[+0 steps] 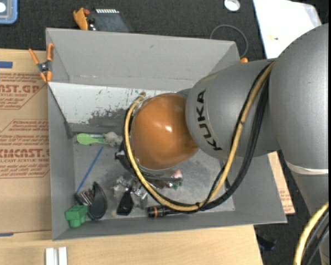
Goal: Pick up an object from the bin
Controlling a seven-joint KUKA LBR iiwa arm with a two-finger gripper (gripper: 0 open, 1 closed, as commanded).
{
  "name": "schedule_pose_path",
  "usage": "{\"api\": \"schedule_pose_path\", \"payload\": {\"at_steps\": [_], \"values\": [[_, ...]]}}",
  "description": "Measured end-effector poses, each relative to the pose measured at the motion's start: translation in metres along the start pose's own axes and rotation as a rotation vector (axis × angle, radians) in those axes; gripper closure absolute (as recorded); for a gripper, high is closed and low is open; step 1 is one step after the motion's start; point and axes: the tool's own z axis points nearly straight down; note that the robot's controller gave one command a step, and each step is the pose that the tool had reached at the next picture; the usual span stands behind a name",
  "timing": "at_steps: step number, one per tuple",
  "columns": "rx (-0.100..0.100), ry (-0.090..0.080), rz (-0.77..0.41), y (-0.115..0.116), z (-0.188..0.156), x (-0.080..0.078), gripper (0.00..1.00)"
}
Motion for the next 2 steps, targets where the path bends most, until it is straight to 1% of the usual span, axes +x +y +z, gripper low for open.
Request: {"api": "schedule_pose_path", "payload": {"at_steps": [1,2], "values": [[0.002,-0.005,0.001,-0.0001,-0.0345,-0.0014,1.0],[0.003,-0.007,0.001,0.0,-0.0425,-0.0019,1.0]]}}
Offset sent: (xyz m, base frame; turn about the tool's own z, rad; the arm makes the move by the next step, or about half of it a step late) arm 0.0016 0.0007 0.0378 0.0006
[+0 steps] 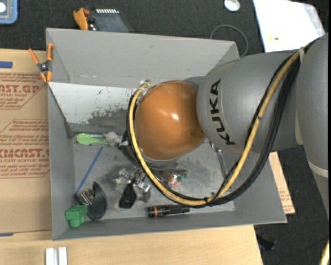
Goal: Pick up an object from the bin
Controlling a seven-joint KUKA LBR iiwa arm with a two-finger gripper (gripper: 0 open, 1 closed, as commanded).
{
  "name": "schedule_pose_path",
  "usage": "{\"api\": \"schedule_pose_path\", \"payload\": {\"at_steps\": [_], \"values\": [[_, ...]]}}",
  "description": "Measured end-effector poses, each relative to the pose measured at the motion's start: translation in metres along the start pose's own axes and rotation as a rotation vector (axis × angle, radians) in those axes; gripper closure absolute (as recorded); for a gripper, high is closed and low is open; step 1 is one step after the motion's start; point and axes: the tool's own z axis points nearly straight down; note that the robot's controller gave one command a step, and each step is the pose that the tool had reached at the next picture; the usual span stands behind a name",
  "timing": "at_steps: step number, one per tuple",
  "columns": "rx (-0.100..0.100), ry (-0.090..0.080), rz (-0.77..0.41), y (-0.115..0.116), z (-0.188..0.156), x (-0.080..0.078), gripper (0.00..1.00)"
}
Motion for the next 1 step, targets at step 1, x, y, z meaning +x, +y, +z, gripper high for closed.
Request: {"api": "schedule_pose_path", "payload": {"at_steps": [1], "values": [[-0.001,0.0,0.001,0.0005,-0.0025,-0.0001,1.0]]}}
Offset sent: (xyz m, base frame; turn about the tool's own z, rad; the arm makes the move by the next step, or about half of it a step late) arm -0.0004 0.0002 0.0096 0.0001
